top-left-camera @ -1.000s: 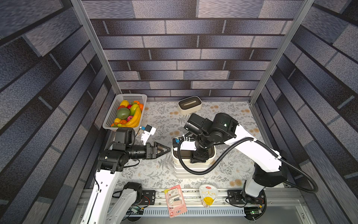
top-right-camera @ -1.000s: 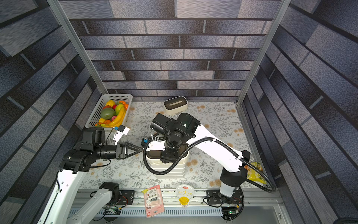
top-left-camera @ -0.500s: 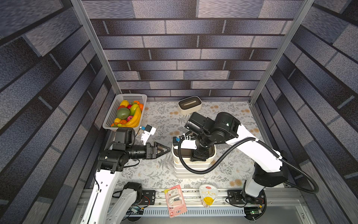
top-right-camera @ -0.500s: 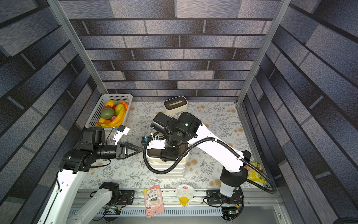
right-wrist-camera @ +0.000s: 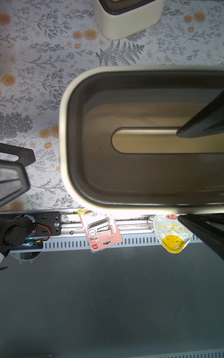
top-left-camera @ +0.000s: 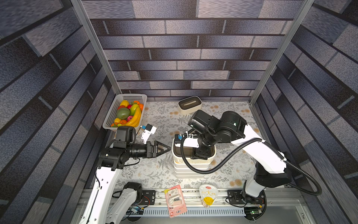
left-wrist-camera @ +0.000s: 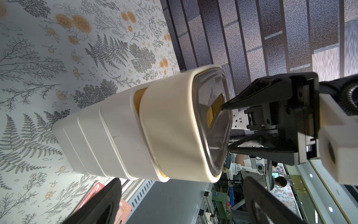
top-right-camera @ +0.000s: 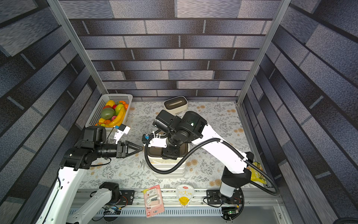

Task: Stack the tissue boxes
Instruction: Place the tissue box at the tissue box.

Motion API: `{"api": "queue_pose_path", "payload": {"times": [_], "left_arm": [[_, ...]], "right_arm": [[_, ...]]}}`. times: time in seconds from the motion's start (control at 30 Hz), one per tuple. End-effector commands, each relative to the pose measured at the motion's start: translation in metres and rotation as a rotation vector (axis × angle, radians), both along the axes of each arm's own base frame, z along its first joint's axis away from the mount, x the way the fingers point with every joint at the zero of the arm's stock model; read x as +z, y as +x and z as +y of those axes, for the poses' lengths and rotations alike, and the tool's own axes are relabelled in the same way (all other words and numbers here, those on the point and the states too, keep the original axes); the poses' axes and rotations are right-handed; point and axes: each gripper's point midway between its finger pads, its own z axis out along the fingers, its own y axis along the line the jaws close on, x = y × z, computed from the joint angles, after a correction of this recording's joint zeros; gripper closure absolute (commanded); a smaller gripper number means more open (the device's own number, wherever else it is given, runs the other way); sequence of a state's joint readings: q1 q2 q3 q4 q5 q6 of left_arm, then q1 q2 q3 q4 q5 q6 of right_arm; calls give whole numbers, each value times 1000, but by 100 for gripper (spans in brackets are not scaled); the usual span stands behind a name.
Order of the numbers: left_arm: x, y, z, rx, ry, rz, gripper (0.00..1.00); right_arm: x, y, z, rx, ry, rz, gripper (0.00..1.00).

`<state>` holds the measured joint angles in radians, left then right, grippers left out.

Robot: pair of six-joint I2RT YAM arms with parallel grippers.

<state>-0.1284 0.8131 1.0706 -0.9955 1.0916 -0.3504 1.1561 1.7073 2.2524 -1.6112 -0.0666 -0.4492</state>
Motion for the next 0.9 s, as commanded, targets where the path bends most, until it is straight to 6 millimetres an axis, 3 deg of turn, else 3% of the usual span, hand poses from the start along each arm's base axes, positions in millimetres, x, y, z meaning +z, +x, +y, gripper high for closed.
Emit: {"api": "queue_pose_path", "payload": {"times": [0.0,0.33,0.43,0.53,0.7,0.87], "left_arm": [[9,5,4,27,21,-53,0],[19,25,10,100,18,-65,0],[21,27,10,103,17,-68,0],[27,29,11,107,16,-78,0],[40,33,11,123,18,-100,0],[39,53,20,206,76,-98,0]], "right_arm": [[9,-7,-25,1,-33,-26,36],[49,4,-21,-41,155,-147,34],[58,17,-27,-106,194,-221,31],[63,29,-35,-178,215,-288,27],[72,34,-46,-257,273,-285,27],[64,55,-63,-389,295,-300,27]]}}
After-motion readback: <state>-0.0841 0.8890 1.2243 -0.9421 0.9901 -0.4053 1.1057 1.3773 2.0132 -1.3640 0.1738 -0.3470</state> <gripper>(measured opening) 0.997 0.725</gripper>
